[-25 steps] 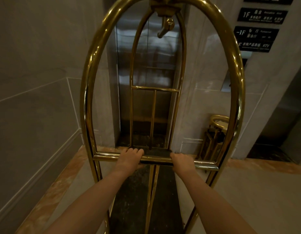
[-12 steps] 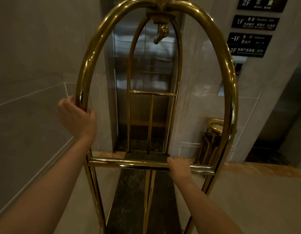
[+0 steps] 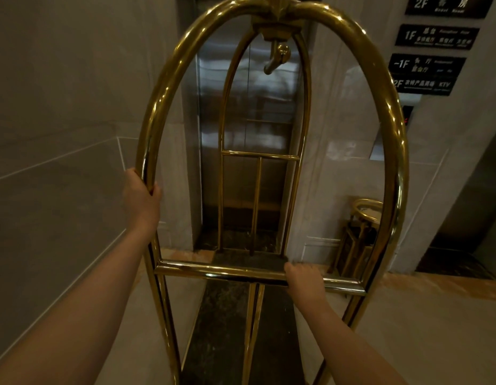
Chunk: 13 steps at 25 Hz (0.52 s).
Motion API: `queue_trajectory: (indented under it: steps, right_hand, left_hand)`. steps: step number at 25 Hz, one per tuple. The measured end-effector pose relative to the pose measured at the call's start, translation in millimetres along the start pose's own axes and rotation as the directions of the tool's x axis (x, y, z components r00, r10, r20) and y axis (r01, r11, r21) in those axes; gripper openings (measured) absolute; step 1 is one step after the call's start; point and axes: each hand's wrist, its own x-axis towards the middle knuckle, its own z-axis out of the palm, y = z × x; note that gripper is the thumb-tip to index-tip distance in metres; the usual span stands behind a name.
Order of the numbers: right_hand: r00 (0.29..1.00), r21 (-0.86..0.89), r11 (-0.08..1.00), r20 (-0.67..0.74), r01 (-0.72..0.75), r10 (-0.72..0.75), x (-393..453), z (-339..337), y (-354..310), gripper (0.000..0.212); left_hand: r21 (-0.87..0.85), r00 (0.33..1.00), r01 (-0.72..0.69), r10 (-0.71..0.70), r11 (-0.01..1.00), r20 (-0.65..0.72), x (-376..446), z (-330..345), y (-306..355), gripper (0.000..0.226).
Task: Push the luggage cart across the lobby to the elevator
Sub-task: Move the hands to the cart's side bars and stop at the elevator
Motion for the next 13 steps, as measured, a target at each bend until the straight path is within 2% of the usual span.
queue_trajectory:
  steps: [3, 5, 6, 8, 9, 10, 11, 12, 13]
  right_hand:
    - [1.0, 0.004, 1.0, -0.023, 0.02, -0.02, -3.0, 4.1, -2.7, 0.028]
    - [0.998, 0.058, 0.997, 0.033, 0.054, -0.056, 1.8, -0.4, 3.3, 0.029]
    - [0.991, 0.117, 0.991, 0.115, 0.06, -0.074, 5.0, -4.8, 7.1, 0.031]
    - [0.959, 0.357, 0.934, 0.269, -0.011, -0.092, 7.1, -17.1, 11.5, 0.038]
    - [0.958, 0.491, 0.869, 0.277, -0.07, -0.079, 6.8, -24.3, 13.7, 0.04]
    - [0.976, 0.589, 0.801, 0.214, -0.107, -0.027, 6.2, -34.2, 16.9, 0.04]
    - [0.995, 0.632, 0.768, 0.082, -0.102, 0.065, 6.6, -46.0, 23.1, 0.038]
    - [0.978, 0.608, 0.79, -0.107, -0.078, 0.179, 5.3, -61.3, 30.9, 0.034]
    - [0.91, 0.557, 0.827, -0.303, -0.073, 0.284, 3.8, -78.9, 41.4, 0.028]
  left_hand:
    - [0.017, 1.0, 0.001, -0.001, 1.0, 0.002, -0.8, -2.0, -1.2, 0.029]
    - [0.027, 1.0, -0.001, 0.001, 1.0, 0.008, -1.0, -3.2, -1.5, 0.03]
    - [0.022, 1.0, 0.0, 0.0, 1.0, 0.015, -0.8, -3.7, -1.4, 0.031]
    - [0.017, 0.999, 0.006, -0.007, 1.0, 0.036, 0.2, -4.1, -1.0, 0.031]
    - [0.018, 0.999, 0.008, -0.009, 1.0, 0.046, 0.8, -4.4, -1.0, 0.031]
    - [0.018, 0.999, 0.007, -0.008, 1.0, 0.052, 1.6, -4.2, -1.5, 0.031]
    - [0.02, 0.998, 0.009, -0.011, 1.0, 0.056, 1.9, -4.0, -2.6, 0.03]
    - [0.022, 0.998, 0.012, -0.013, 1.0, 0.057, 2.2, -3.7, -3.7, 0.03]
    - [0.027, 0.998, 0.011, -0.012, 1.0, 0.057, 2.2, -3.4, -3.5, 0.03]
